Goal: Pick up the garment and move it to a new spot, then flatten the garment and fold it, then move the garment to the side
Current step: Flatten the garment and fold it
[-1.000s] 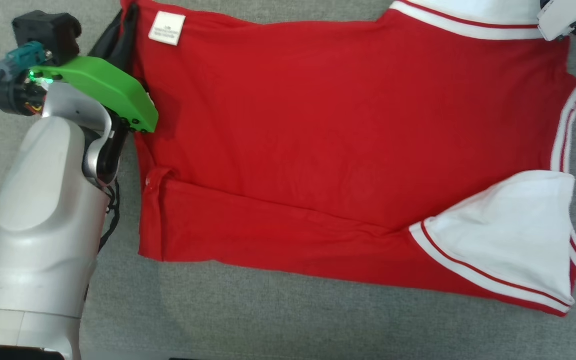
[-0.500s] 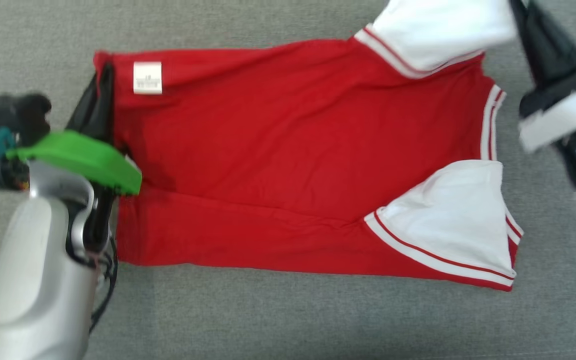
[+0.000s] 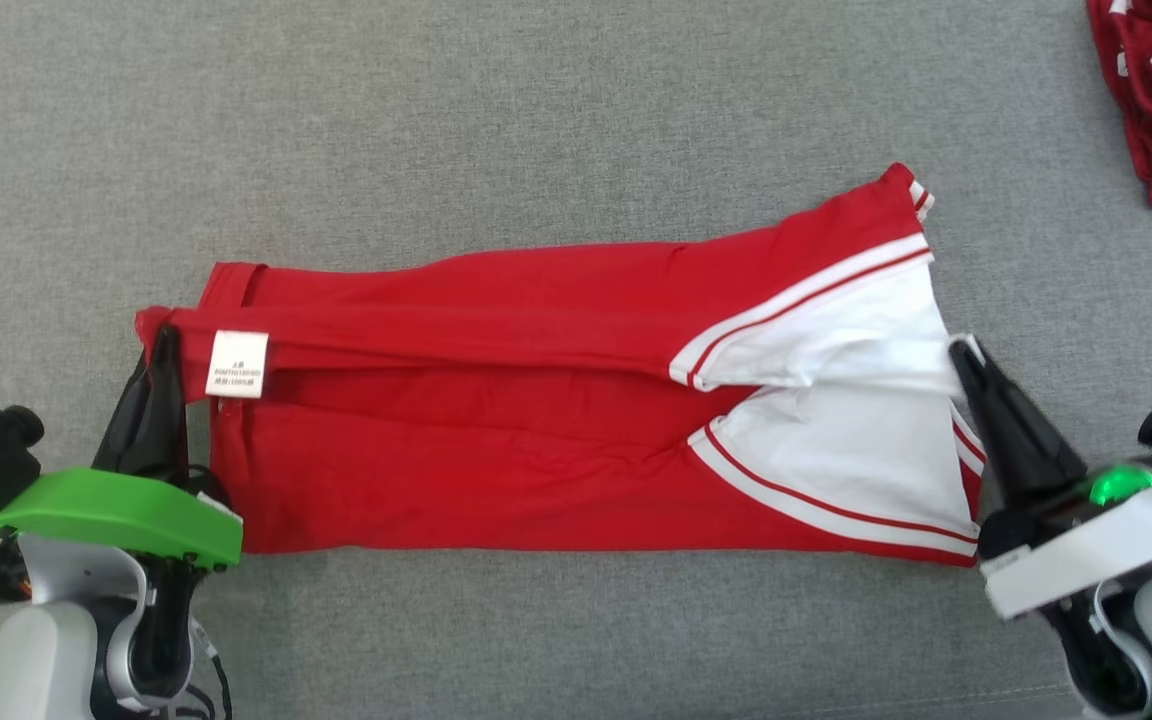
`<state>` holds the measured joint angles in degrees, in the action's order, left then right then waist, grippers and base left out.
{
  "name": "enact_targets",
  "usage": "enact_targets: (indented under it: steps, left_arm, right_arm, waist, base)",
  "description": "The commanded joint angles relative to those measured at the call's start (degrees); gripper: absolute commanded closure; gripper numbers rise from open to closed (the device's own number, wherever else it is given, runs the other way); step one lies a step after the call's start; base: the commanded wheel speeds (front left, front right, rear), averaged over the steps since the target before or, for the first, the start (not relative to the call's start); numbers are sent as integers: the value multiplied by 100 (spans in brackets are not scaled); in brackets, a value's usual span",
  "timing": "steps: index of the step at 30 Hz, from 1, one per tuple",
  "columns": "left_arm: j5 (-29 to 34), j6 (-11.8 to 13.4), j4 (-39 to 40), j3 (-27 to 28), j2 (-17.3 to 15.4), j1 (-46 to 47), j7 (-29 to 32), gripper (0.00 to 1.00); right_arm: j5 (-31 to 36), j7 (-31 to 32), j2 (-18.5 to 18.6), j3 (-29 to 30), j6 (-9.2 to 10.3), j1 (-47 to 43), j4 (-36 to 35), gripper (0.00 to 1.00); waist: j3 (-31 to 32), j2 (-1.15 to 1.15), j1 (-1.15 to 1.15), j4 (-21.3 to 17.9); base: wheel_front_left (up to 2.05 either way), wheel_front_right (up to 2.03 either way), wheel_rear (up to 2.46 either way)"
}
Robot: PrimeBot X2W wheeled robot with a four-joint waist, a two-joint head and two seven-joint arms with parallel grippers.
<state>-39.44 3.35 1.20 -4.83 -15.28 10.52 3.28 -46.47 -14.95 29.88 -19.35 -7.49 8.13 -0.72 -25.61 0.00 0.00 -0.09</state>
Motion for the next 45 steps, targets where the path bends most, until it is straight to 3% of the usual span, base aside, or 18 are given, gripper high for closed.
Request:
enact_targets:
  steps: [1,2,3,4,5,6,14,19,23,32,45]
  left_arm:
    - [-57,72,35,35,-58,-159,65,100]
    - [-71,97,30,24,-65,-256,115,100]
    - [-119,134,21,13,-41,-353,179,93]
    - [-112,153,11,13,-32,-410,191,58]
    - [-70,186,10,28,-27,-478,144,0]
    - [-31,222,1,23,-8,-546,105,0]
    - [1110,780,320,-199,152,-861,-1073,0]
    - [1649,883,523,-467,223,-807,-1555,0]
    - [1924,986,624,-700,247,-994,-1579,0]
    - [2034,967,529,-879,155,-999,-1444,0]
    - [2078,993,643,-939,135,-778,-1450,0]
  right_arm:
    - [36,81,-72,48,0,-206,-61,100]
    - [84,122,-116,52,0,-300,-83,100]
    - [92,168,-190,50,0,-412,-98,100]
    - [136,204,-221,29,0,-480,-99,62]
    - [227,205,-262,44,0,-541,-96,8]
    - [284,181,-327,92,0,-569,-86,0]
    - [1473,21,-964,980,0,-735,-542,0]
    - [2114,203,-1276,1470,0,-859,-945,0]
    - [2426,418,-1455,1641,0,-982,-1072,0]
    - [2680,668,-1708,1773,0,-1247,-1281,0]
    - [2644,806,-1649,1769,0,-1177,-1239,0]
  waist:
    - [38,0,0,-18]
    - [65,0,0,-38]
    - [92,0,0,-56]
    - [121,0,0,-71]
    - [155,0,0,-91]
    - [194,0,0,-107]
    - [499,0,0,-160]
    - [721,0,0,-172]
    - [908,0,0,-197]
    - [1054,0,0,-203]
    - [900,0,0,-117]
  base:
    - [0,0,0]
    - [0,0,0]
    - [0,0,0]
    - [0,0,0]
    - [0,0,0]
    - [0,0,0]
    - [0,0,0]
    - [0,0,0]
    - [0,0,0]
    - [0,0,0]
    - [0,0,0]
